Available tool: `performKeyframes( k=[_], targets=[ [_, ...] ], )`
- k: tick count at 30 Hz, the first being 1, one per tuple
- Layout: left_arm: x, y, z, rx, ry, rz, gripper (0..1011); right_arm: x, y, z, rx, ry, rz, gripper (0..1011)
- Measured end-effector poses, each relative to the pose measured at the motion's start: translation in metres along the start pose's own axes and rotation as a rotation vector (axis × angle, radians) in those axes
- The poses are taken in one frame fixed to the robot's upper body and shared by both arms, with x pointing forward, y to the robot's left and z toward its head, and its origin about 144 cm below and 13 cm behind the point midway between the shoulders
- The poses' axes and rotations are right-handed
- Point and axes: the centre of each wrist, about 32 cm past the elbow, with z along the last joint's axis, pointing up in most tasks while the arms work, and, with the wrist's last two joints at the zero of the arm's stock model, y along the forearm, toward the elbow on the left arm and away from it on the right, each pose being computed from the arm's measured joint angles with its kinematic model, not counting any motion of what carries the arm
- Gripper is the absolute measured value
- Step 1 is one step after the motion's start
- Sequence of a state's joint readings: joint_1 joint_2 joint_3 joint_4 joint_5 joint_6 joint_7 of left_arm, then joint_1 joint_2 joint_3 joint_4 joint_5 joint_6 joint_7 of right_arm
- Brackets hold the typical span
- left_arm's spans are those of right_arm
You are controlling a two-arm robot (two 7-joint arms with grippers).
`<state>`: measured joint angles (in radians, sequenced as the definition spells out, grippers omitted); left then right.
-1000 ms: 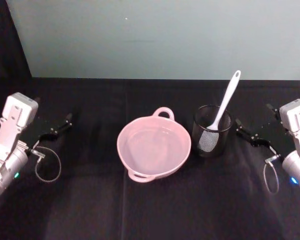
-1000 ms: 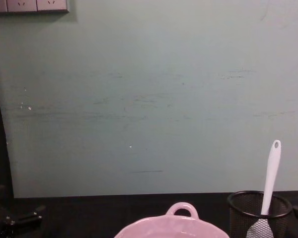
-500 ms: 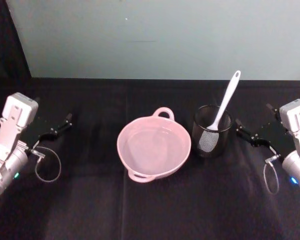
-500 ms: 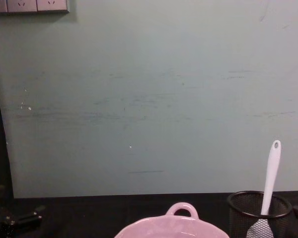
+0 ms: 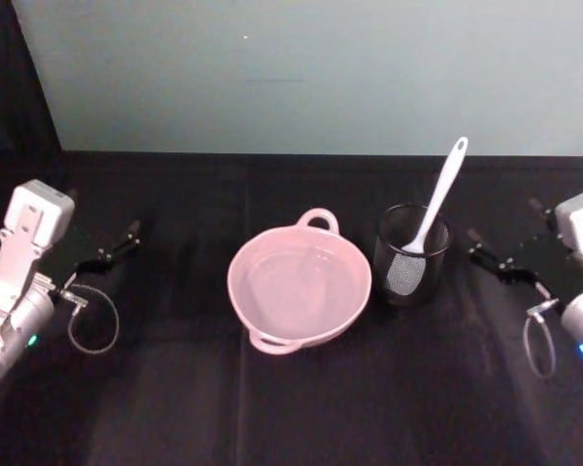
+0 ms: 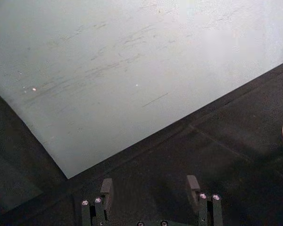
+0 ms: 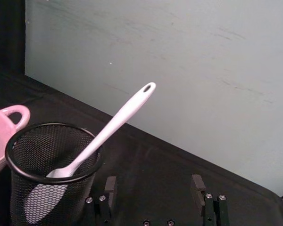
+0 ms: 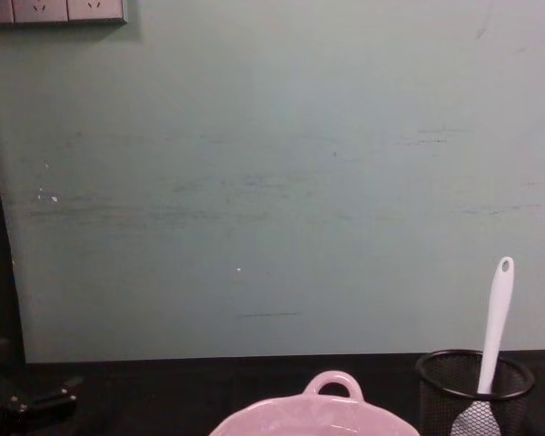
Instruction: Use the one hand to pick up the spoon and stir the clear water in the bowl.
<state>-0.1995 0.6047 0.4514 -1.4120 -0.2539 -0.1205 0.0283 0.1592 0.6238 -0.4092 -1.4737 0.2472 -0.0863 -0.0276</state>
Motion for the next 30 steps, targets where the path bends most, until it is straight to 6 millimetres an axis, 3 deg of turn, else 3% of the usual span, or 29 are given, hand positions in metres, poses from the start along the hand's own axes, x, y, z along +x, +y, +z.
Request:
performKeyframes(
  k=[14, 23, 30],
  targets=[
    [0.0, 0.0, 0.0, 0.0, 0.0, 0.0, 1011, 0.047, -0.014, 0.019, 0.053, 0.347, 0.055, 1002],
    [0.0, 0.0, 0.0, 0.0, 0.0, 0.0, 1011, 0.079, 0.013, 0.027, 0.004, 0.675, 0.238, 1002],
    [0.0, 0.0, 0.0, 0.0, 0.0, 0.0, 1011, 0.087, 0.038, 0.033, -0.061, 0.816, 0.334, 1002]
  ],
)
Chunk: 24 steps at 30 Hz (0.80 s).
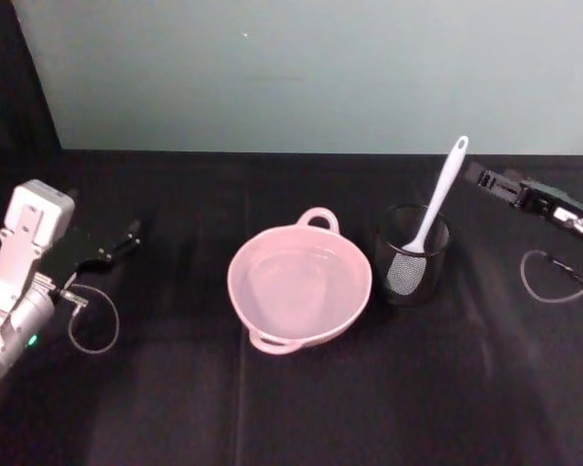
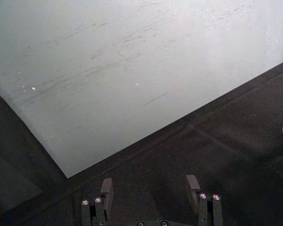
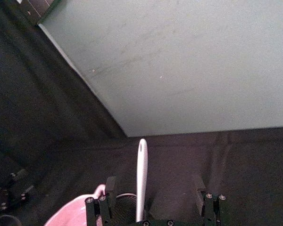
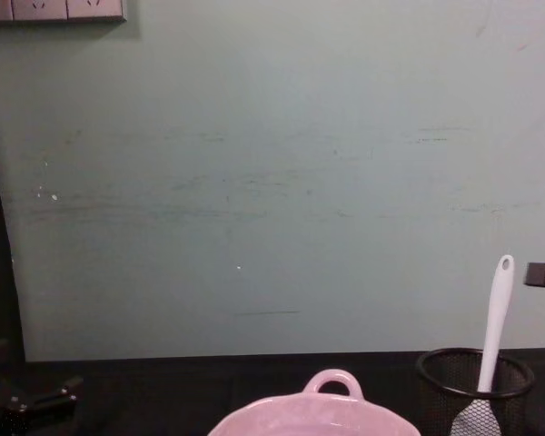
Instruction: Use the one hand to pick up the spoon and stir the clear water in the bowl.
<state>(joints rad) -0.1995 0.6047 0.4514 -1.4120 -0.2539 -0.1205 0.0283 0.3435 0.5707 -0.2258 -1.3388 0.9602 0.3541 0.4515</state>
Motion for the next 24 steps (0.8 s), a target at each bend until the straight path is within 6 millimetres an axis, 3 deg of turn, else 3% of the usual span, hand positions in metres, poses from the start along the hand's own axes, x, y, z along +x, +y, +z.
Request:
performKeyframes(
  k=[15, 24],
  targets=[
    [0.0, 0.0, 0.0, 0.0, 0.0, 0.0, 1011, 0.008, 0.04, 0.013, -0.04, 0.045, 0.03, 1002],
    [0.0, 0.0, 0.0, 0.0, 0.0, 0.0, 1011, 0.01, 0.048, 0.012, -0.039, 0.042, 0.047, 1002]
  ],
)
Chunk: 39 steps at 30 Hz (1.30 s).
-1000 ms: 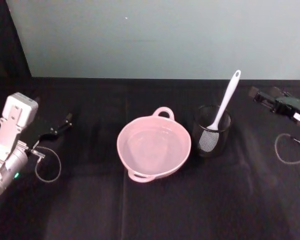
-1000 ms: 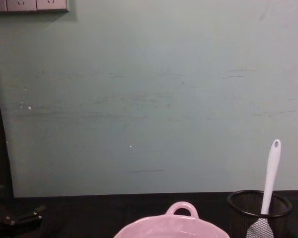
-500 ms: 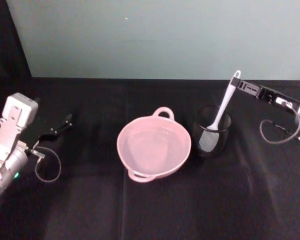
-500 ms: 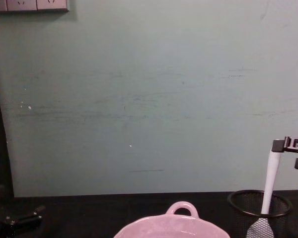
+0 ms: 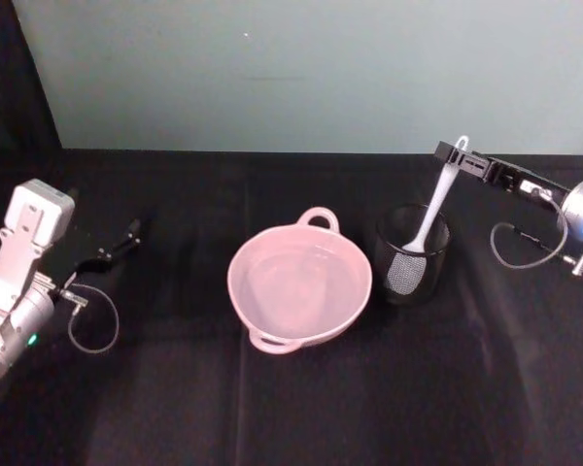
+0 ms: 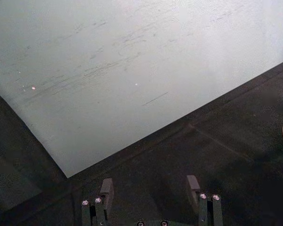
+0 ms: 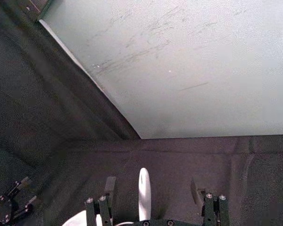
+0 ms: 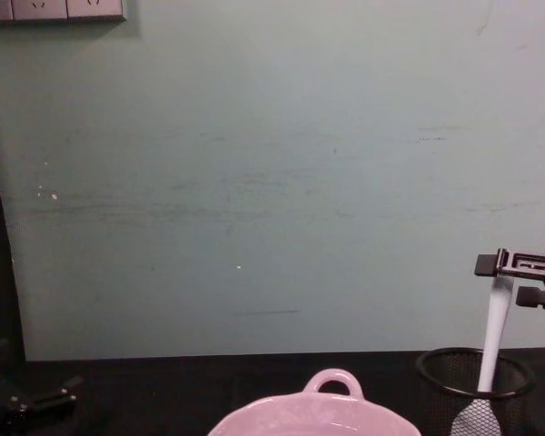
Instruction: Use the one hand to pick up the spoon and stir the clear water in the bowl.
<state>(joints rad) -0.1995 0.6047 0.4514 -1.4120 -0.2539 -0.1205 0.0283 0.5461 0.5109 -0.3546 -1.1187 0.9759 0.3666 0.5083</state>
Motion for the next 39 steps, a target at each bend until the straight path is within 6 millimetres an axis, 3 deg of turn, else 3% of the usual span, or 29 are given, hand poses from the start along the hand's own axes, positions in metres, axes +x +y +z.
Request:
performKeyframes(
  k=[8, 12, 39],
  targets=[
    [0.0, 0.0, 0.0, 0.0, 0.0, 0.0, 1011, -0.0001, -0.0004, 0.0005, 0.001, 0.001, 0.0, 1002],
    [0.0, 0.0, 0.0, 0.0, 0.0, 0.0, 1011, 0.0, -0.0007, 0.0007, 0.001, 0.002, -0.002, 953],
    [0.0, 0.0, 0.0, 0.0, 0.0, 0.0, 1011, -0.0001, -0.0013, 0.0009, 0.0, 0.004, -0.003, 127]
  ],
)
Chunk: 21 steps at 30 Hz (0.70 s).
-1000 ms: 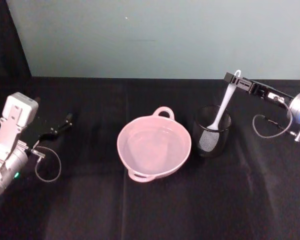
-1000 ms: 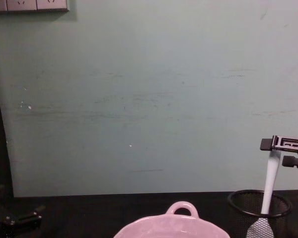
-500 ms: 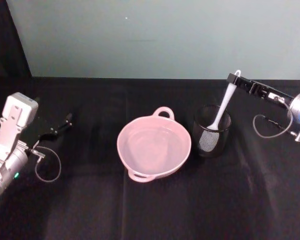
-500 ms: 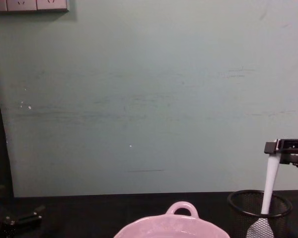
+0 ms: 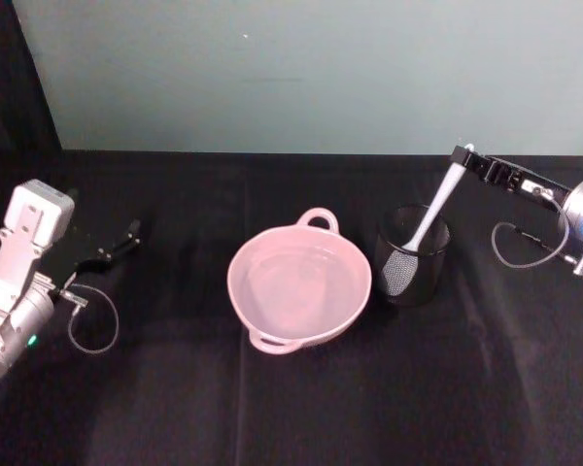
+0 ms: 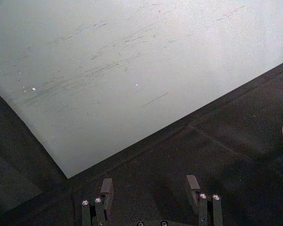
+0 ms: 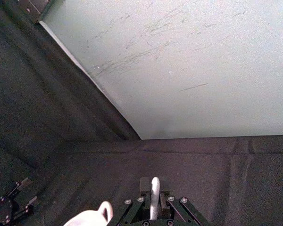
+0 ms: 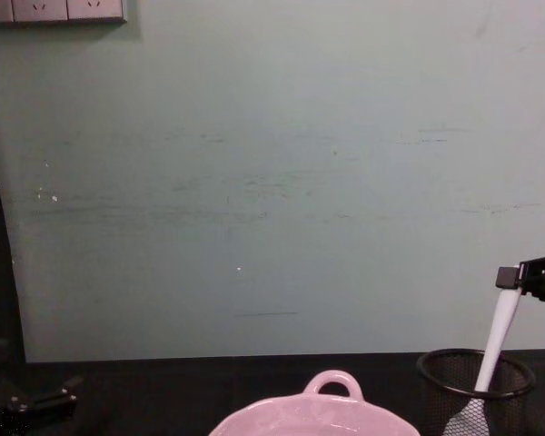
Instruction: Use the one hand to pick up the spoon and stir the clear water in the bowl.
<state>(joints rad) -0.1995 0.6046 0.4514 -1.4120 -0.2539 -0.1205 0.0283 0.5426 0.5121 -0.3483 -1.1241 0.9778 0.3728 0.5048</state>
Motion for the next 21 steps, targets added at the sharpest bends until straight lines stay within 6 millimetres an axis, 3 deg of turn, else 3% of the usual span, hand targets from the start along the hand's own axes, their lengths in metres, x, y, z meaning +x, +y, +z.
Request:
performKeyframes(
  k=[14, 21],
  targets=[
    [0.0, 0.0, 0.0, 0.0, 0.0, 0.0, 1011, -0.014, -0.01, 0.009, 0.035, -0.087, 0.045, 108],
    [0.0, 0.0, 0.0, 0.0, 0.0, 0.0, 1011, -0.034, -0.022, 0.038, 0.062, -0.218, 0.103, 108]
  ],
)
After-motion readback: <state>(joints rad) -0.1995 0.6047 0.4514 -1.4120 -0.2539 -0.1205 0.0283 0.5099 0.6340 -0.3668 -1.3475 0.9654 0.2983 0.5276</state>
